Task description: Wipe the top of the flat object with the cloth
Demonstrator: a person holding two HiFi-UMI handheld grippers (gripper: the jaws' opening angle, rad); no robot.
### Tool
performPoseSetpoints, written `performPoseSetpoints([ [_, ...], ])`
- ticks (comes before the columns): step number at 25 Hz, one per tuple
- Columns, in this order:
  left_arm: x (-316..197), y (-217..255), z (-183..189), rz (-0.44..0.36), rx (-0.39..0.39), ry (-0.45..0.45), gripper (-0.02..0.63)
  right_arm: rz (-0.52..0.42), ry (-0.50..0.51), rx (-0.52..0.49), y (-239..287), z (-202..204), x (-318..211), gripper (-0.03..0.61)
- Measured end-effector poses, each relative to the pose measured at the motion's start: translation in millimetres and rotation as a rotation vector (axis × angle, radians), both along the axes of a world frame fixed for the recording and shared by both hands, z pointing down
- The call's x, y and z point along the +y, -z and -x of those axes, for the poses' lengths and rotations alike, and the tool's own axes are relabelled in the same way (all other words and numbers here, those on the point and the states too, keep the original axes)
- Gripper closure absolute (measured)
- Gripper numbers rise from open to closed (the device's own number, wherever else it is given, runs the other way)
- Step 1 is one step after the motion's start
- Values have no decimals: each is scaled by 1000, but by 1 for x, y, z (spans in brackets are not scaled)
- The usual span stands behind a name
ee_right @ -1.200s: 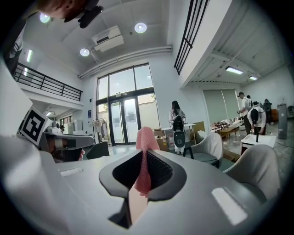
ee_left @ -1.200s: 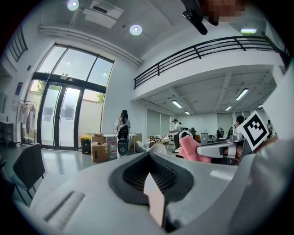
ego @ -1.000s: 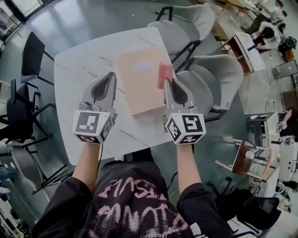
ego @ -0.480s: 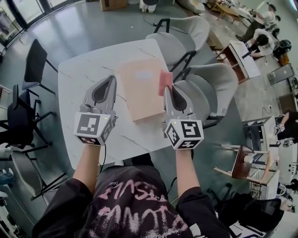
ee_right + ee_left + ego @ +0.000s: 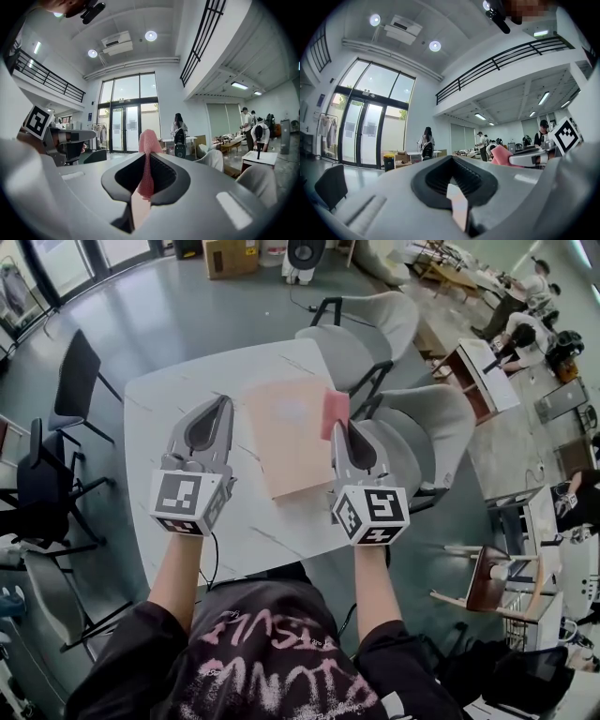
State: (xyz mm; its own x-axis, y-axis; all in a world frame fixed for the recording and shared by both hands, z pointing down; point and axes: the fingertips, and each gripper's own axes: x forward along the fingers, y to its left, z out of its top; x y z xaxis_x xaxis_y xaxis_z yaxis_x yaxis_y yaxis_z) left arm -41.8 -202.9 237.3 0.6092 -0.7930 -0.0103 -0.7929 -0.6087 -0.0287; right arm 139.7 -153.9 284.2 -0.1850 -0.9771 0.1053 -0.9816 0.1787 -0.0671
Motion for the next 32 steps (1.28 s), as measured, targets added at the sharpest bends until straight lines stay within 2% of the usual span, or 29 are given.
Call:
performPoseSetpoints([
  [11,-6,18,16,-37,24,10,612,-32,-18,23,18,6,-6,531],
  [32,-1,27,19,-61,23,20,612,-52,-15,22,27,7,-3,531],
])
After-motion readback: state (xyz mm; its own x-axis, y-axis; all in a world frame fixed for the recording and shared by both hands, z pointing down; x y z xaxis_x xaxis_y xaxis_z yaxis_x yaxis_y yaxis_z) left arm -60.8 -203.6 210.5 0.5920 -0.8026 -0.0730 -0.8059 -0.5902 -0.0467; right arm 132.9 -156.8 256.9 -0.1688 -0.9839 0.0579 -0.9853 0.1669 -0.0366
